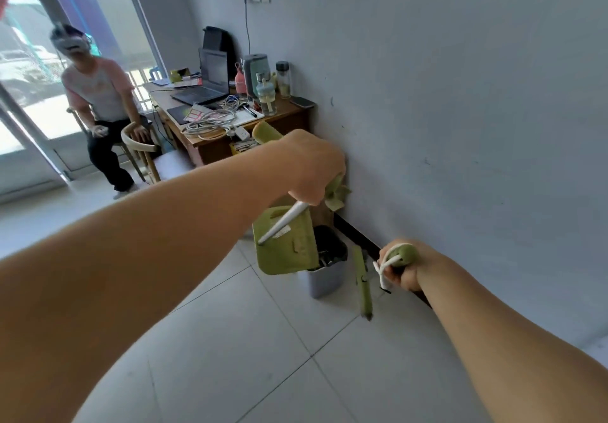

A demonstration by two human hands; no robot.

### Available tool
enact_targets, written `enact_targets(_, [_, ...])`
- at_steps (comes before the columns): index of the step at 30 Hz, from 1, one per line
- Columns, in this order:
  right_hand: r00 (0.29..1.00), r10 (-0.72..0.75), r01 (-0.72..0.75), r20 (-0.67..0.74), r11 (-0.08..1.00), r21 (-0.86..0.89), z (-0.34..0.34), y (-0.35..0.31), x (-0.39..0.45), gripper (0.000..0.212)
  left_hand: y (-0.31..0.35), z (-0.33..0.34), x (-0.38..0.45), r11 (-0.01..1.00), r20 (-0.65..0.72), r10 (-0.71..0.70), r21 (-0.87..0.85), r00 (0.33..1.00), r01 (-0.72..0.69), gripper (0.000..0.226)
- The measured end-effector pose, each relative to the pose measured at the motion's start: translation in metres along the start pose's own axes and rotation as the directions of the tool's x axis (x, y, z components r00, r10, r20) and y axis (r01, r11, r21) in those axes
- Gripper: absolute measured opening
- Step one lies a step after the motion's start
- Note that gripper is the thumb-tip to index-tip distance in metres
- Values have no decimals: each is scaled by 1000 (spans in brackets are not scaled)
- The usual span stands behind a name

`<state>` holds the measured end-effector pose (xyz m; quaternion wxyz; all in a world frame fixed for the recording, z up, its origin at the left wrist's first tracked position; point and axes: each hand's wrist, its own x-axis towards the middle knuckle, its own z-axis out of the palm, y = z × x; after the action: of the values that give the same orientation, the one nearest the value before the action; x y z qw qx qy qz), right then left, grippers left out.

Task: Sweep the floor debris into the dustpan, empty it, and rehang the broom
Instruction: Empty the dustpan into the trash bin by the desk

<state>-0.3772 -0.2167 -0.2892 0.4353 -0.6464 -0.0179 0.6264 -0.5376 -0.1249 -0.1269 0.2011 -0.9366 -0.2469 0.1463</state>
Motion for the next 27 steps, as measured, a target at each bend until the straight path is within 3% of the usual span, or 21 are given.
enact_targets(3, [1000, -31, 31, -6, 999, -11, -8, -9, 11, 42, 18, 10, 24, 987, 48, 77, 138, 996, -83, 10])
enact_targets(6, [999, -45, 47, 21, 996, -80, -20, -21, 24, 60, 36, 24, 52, 963, 128, 127, 221, 984, -153, 9])
enact_targets(10, [999, -39, 43, 34, 991, -125, -34, -36, 43, 34, 56, 59, 78, 942, 209, 155, 265, 966, -208, 17])
enact_targets(12, [1000, -10, 12, 14, 993, -120, -41, -41, 53, 39, 65, 80, 84, 926, 269, 165, 289, 949, -243, 4])
enact_targets(15, [1000, 21, -21, 4, 993, -118, -49, -47, 64, 46, 78, 107, 87, 914, 323, 170, 302, 931, -272, 12])
enact_targets(19, [998, 59, -58, -1, 987, -149, -55, -51, 74, 59, 89, 122, 88, 924, 318, 150, 292, 936, -247, 24])
enact_targets(23, [998, 64, -64, -4, 989, -135, -53, -54, 77, 37, 87, 124, 87, 899, 288, 185, 338, 940, -280, 21])
enact_targets(27, [997, 79, -78, 2, 993, -84, -47, -52, 73, 34, 79, 123, 80, 883, 274, 168, 385, 947, -268, 28])
